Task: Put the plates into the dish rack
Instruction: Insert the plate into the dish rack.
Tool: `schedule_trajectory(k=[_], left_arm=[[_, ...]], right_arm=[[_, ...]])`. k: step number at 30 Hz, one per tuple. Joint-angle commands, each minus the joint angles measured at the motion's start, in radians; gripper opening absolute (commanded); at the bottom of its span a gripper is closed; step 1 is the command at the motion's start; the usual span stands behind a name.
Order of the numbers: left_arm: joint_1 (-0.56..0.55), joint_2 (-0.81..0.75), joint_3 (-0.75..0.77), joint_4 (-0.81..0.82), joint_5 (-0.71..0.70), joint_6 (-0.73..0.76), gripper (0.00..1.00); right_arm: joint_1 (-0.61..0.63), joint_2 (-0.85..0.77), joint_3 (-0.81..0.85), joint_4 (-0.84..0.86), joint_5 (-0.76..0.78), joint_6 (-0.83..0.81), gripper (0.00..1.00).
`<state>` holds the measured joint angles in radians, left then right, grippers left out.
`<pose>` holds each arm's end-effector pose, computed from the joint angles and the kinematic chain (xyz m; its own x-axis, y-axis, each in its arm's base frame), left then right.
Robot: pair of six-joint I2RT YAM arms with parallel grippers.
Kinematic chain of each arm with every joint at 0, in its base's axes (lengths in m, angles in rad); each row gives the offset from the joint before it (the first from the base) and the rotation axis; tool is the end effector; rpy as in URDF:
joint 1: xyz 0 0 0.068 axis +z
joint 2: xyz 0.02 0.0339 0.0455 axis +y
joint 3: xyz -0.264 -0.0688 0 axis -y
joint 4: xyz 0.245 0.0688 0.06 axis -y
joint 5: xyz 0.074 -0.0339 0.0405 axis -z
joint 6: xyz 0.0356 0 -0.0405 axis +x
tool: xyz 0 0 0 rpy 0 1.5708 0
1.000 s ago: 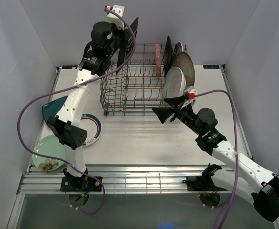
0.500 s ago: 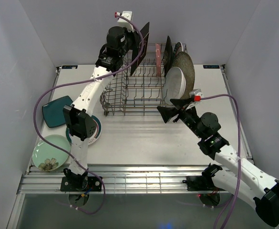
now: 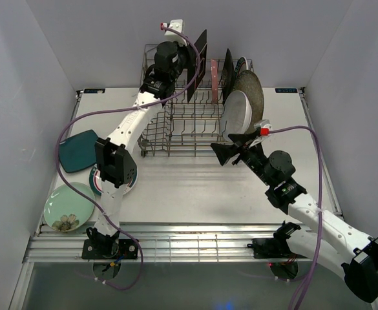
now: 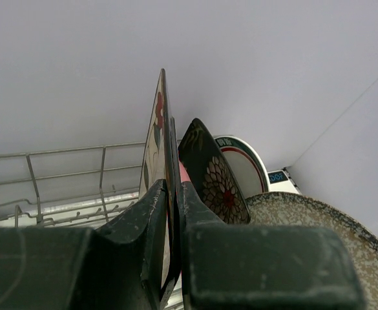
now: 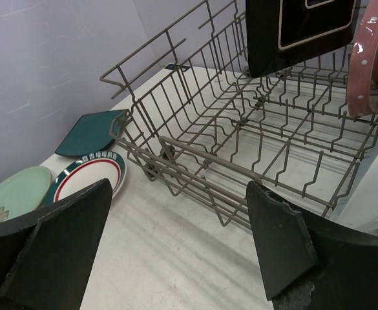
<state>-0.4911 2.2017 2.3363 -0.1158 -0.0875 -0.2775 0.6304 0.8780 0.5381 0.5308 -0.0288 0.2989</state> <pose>0.4599 -0.2424 0.4211 -0.0917 -0.2605 -0.9611 0.3823 0.8820 -0.2755 0.1690 0.1246 0.3123 -0.0338 0.3397 -0.9399 -0.6301 0.7228 0.2839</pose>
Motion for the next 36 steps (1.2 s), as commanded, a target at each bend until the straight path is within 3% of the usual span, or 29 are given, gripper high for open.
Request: schedule_trajectory(k=[1,24,36], left_arm=[[-0.024,-0.059,0.083,0.263,-0.015,-0.014,0.00],[-0.102,0.036,0.146,0.286,-0.176,0.031,0.00],[-0.136,0.056,0.156,0.352,-0.184,0.112,0.00]], right_arm=[[0.003,-0.013,-0.012,0.080,0.015,0.014,0.90],[0.003,-0.077,-0.046,0.071,0.055,0.008,0.90],[0.003,-0.109,-0.056,0.054,0.075,-0.004,0.90]])
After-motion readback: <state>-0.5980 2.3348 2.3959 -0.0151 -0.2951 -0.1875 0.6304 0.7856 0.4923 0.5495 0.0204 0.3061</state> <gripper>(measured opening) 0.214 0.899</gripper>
